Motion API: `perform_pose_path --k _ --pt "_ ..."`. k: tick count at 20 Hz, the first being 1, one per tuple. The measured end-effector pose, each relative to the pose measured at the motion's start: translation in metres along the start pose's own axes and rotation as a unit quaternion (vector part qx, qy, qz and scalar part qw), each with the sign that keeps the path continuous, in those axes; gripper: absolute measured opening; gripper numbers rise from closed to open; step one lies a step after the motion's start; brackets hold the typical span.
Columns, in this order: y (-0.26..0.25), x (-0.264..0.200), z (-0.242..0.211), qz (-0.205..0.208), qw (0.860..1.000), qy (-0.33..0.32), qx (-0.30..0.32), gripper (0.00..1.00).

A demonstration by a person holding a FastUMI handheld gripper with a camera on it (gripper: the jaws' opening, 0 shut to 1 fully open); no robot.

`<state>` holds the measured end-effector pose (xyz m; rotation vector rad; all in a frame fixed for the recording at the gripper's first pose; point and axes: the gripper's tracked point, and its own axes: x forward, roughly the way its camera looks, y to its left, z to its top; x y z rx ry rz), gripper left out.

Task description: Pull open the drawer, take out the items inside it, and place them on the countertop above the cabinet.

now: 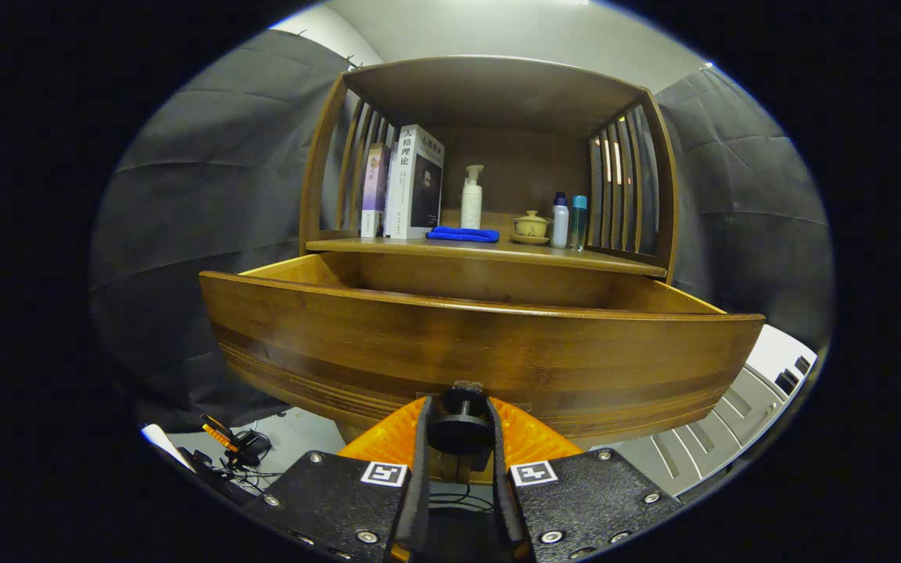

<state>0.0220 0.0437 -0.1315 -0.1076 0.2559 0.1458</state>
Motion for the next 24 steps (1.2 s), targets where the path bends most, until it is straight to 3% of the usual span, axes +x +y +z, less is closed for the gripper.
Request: perform_pose_path --k 11,18,24 --pt "0.014 -0.029 -0.009 0.025 1.0 -0.005 -0.01 0.35" --pt "0.013 -0.038 0.034 0.033 0.997 -0.074 -0.013 0.95" --pt "0.021 -0.043 0.088 0.05 0.991 -0.122 -0.012 0.95"
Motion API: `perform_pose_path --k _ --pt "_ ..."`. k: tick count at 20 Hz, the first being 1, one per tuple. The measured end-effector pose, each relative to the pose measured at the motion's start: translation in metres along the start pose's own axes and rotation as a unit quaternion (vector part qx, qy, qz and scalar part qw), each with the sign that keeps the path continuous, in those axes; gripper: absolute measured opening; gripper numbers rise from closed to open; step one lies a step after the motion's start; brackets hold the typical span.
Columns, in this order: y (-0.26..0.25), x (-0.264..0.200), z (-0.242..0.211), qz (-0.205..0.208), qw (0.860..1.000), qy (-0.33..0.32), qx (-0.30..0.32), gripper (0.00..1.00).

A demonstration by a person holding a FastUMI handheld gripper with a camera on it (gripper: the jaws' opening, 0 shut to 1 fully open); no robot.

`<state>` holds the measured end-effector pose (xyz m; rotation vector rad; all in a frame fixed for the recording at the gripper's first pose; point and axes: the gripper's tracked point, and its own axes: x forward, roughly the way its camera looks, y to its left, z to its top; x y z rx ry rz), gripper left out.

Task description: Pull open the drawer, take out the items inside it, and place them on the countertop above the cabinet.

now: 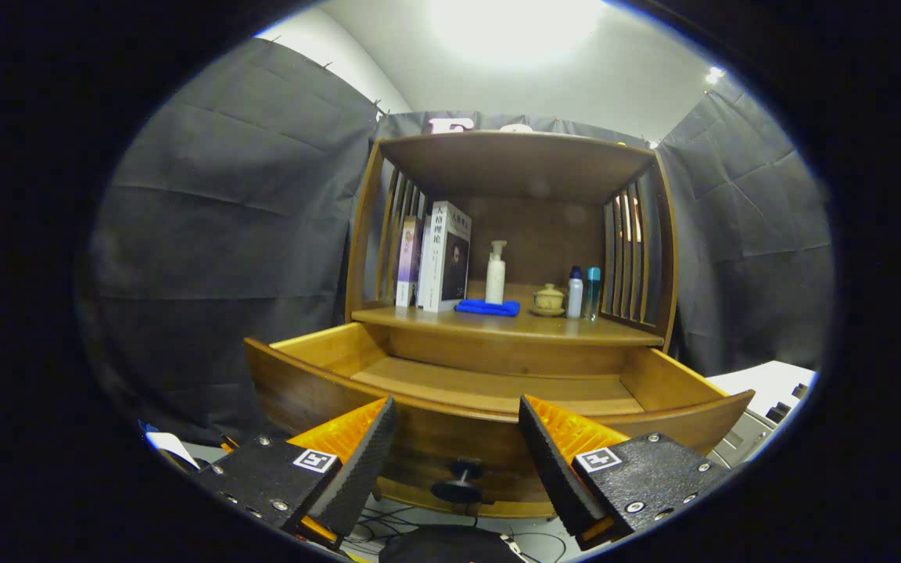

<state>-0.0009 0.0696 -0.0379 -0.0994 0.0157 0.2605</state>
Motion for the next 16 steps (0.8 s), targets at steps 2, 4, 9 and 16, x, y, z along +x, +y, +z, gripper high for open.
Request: perform_pose_path --k 2,4,9,16 --pt "-0.001 0.009 0.008 0.003 1.0 0.006 0.005 0.95" --pt "-0.003 0.021 0.013 0.004 1.0 0.017 0.014 0.95" --pt "-0.007 0.064 0.011 0.015 0.996 0.073 0.04 0.95" --pt "-0.013 0.105 -0.03 0.03 0.97 0.215 0.106 0.95"
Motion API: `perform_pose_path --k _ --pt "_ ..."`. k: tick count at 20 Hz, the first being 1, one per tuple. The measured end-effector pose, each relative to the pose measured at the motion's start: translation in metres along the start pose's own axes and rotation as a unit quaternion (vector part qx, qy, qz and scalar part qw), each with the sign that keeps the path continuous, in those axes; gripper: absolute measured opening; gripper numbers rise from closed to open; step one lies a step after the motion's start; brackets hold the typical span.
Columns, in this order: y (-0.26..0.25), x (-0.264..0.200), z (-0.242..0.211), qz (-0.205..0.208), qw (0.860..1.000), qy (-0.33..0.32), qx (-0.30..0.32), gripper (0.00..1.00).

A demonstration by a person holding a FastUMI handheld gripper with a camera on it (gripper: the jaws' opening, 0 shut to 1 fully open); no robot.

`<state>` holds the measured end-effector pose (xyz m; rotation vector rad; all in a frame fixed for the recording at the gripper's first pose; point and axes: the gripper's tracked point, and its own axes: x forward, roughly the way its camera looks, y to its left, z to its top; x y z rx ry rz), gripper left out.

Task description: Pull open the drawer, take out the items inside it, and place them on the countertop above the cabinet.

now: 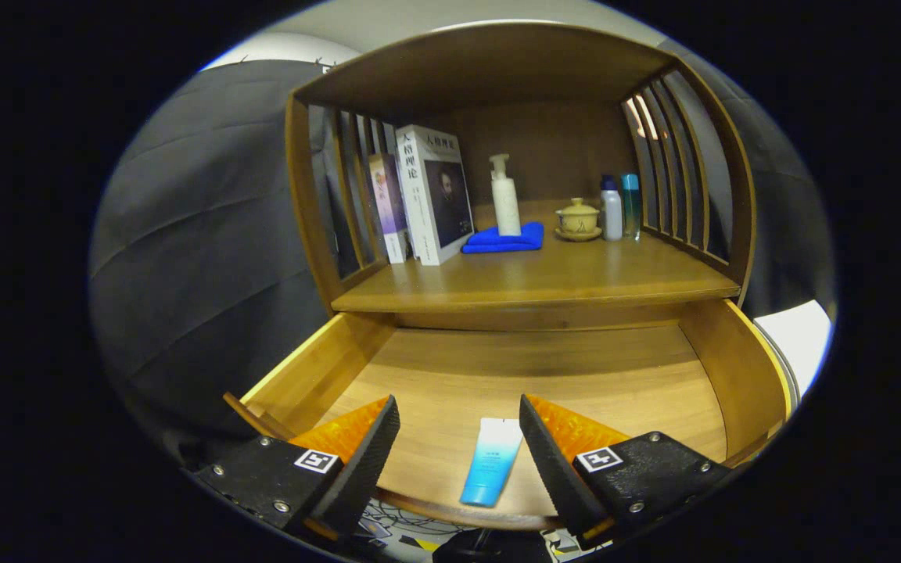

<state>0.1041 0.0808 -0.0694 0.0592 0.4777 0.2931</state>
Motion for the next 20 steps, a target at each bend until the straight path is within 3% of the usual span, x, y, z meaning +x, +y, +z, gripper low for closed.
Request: perform_pose_path --k 13,16,20 --pt "-0.006 0.058 -0.048 0.008 0.977 0.211 -0.006 0.94" --pt "-0.003 0.056 -0.062 0.004 0.968 0.25 0.025 0.93" --pt "-0.008 0.054 -0.087 0.0 0.949 0.313 0.021 0.9"
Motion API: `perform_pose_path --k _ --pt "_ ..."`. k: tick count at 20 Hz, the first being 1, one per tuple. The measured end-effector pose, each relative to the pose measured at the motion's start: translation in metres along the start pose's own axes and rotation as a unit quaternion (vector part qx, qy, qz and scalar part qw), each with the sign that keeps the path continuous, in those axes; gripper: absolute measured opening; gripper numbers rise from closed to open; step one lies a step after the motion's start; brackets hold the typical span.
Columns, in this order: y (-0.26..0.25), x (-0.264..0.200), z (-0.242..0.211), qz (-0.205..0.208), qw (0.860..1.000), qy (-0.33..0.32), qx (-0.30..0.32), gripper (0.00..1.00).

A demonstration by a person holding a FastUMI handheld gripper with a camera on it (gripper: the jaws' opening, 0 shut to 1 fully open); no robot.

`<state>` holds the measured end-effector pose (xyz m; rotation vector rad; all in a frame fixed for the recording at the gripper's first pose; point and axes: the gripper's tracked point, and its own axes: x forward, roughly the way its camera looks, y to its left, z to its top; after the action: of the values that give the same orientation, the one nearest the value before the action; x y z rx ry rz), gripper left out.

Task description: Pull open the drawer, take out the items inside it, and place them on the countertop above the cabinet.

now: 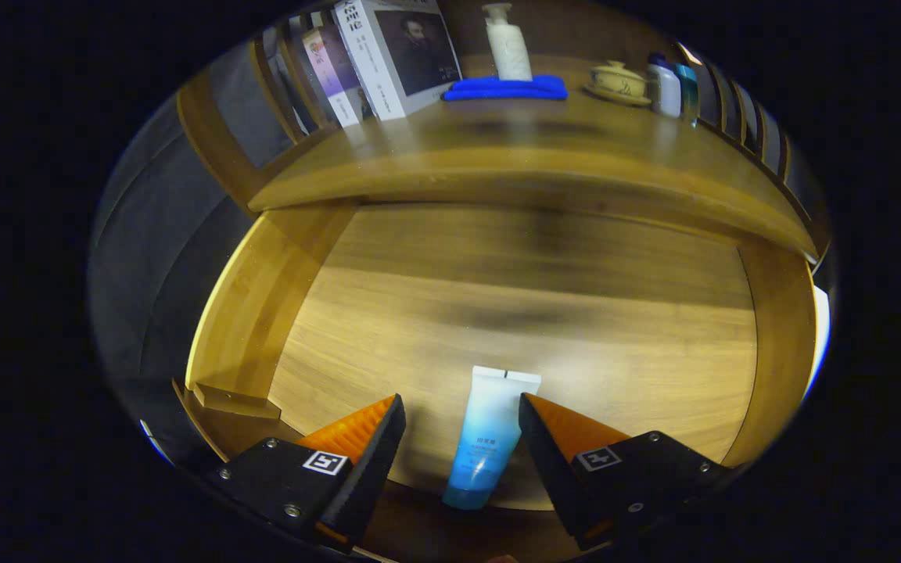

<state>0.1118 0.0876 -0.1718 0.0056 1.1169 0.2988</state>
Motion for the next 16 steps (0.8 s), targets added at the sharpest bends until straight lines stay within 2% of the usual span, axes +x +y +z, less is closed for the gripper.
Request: perform_pose_path --k 2,6,12,16 --pt "0.001 0.002 -0.007 0.004 1.0 0.019 0.005 0.84" --pt "-0.002 0.007 -0.028 -0.001 0.997 0.074 0.005 0.8" --pt "-0.011 0.011 -0.029 -0.037 0.993 0.092 -0.071 0.64" --pt "-0.009 0.009 -0.027 -0.021 0.992 0.071 -0.101 0.48"
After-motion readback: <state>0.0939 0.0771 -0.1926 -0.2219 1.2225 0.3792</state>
